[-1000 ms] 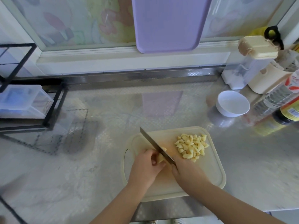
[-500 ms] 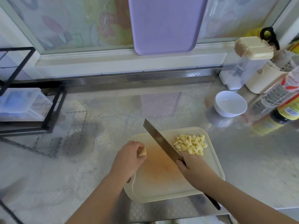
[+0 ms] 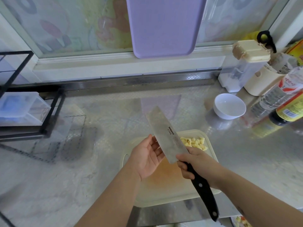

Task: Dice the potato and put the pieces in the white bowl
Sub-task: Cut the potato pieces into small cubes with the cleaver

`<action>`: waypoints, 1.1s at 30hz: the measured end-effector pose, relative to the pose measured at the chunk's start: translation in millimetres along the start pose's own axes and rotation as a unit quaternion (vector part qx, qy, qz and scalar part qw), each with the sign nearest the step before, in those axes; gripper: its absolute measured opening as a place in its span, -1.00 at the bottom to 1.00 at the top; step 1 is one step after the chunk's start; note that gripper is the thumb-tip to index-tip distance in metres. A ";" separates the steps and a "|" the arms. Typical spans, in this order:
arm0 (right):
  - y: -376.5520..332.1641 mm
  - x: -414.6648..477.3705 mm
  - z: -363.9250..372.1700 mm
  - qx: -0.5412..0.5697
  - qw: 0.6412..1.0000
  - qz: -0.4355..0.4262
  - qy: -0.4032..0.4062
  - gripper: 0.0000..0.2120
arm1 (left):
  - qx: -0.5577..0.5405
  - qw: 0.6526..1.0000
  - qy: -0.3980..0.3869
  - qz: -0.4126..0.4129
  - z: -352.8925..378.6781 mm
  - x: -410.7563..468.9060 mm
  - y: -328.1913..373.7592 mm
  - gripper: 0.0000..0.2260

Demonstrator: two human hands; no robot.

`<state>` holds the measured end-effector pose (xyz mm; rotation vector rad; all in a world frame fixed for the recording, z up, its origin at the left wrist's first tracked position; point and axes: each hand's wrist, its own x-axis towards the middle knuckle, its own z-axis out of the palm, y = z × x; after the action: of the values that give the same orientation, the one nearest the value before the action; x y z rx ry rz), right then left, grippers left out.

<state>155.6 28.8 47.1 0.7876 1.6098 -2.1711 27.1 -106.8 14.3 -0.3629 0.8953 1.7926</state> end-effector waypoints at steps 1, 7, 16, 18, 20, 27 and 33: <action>1.2 1.1 -1.3 0.008 1.000 0.002 0.000 -0.77 | 0.003 1.000 0.007 0.004 -0.1 0.5 -0.3 -0.59; 0.6 8.2 -10.4 0.001 0.999 0.004 0.034 -0.86 | 0.015 0.999 0.033 0.006 -5.4 2.8 2.7 -0.70; 14.6 11.3 -9.4 -0.211 0.960 -0.015 0.184 -0.85 | 0.460 0.876 0.124 0.068 -22.4 6.2 -19.3 -0.77; 23.1 9.7 -8.1 -0.244 0.952 -0.006 0.187 -0.85 | 0.602 0.782 0.131 0.090 -29.9 6.9 -31.5 -0.73; 31.2 8.9 -6.3 -0.268 0.944 -0.001 0.191 -0.86 | 0.656 0.730 0.152 0.112 -31.8 5.1 -41.2 -0.73; 52.3 13.9 1.0 -0.399 0.891 0.006 0.214 -0.83 | 0.719 0.647 0.173 0.186 -30.1 -1.8 -49.0 -0.78; 67.2 19.8 3.0 -0.475 0.852 0.013 0.221 -0.83 | 0.725 0.654 0.134 0.166 -39.9 -3.3 -42.7 -0.74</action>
<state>176.7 6.4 -15.9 0.9565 2.5040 -0.9090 60.2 -130.5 -27.7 0.6523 2.3718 0.7661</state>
